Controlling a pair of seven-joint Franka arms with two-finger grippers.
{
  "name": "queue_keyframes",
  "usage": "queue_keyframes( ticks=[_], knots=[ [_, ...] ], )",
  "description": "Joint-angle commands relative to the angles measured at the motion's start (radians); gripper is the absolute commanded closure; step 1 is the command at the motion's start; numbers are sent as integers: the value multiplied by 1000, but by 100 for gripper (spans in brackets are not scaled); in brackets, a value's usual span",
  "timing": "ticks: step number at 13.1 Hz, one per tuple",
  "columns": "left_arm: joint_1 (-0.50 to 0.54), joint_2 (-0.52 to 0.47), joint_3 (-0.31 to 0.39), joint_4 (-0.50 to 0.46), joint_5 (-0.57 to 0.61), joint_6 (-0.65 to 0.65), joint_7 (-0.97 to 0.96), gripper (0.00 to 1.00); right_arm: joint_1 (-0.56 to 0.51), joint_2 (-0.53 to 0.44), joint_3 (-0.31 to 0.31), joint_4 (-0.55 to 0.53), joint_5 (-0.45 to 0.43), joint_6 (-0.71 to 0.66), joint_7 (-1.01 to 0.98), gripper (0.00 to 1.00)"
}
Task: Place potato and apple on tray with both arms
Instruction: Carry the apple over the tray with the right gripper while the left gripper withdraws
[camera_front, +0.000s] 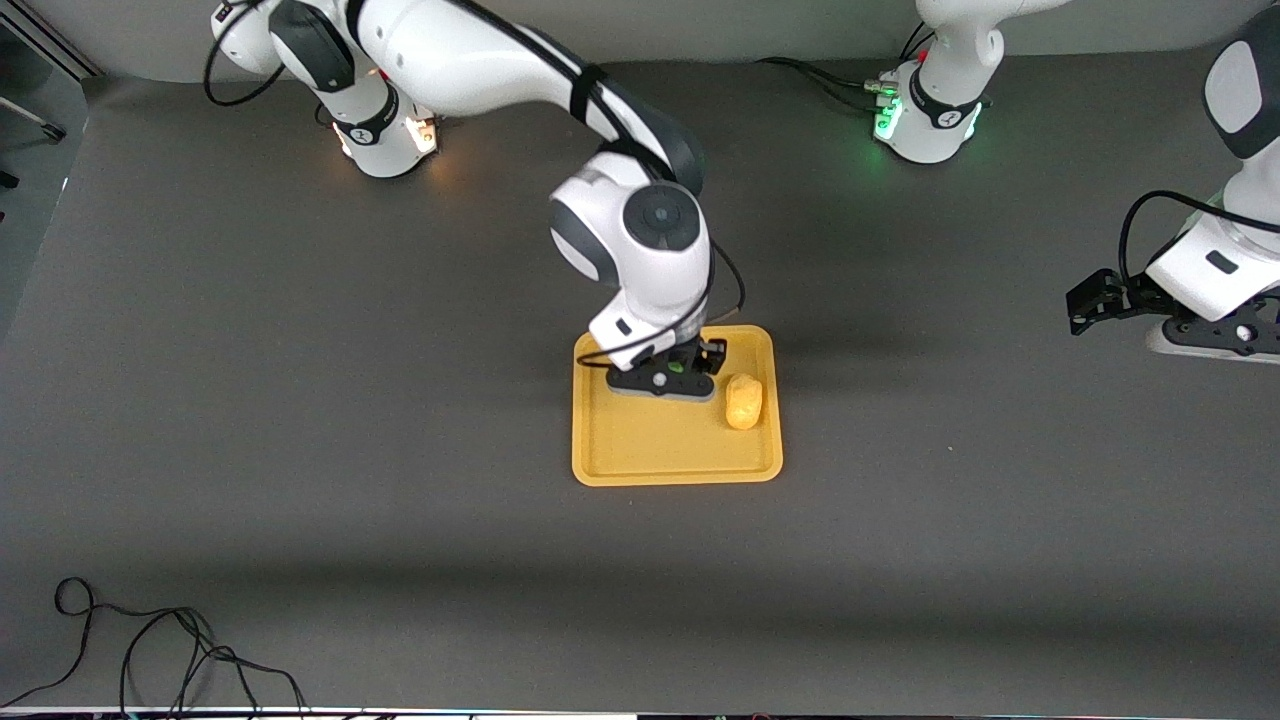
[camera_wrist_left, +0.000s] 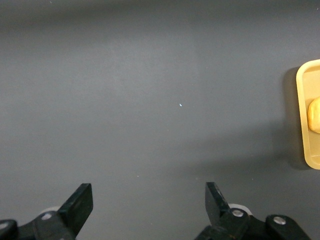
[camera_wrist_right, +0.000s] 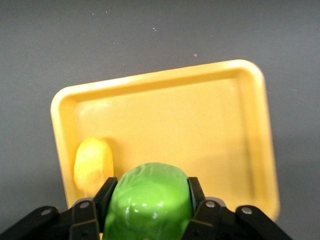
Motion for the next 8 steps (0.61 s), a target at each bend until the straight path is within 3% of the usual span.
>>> queue_keyframes(
  ticks=[1,5,7,8],
  knots=[
    [19,-6,4,-16,-9,1,20,0,11,-7,-12,-135,-36,146,36,57],
    [26,-15,19,-16,3,-39,51,0,10,35,-13,-216,-93,215,39,57],
    [-80,-23,146,-13,-8,-42,52,1,8,48,-13,-222,-93,249,59,56],
    [-188,-27,257,-13,-9,-51,54,1,5,50,-12,-220,-88,252,60,41]
  ],
)
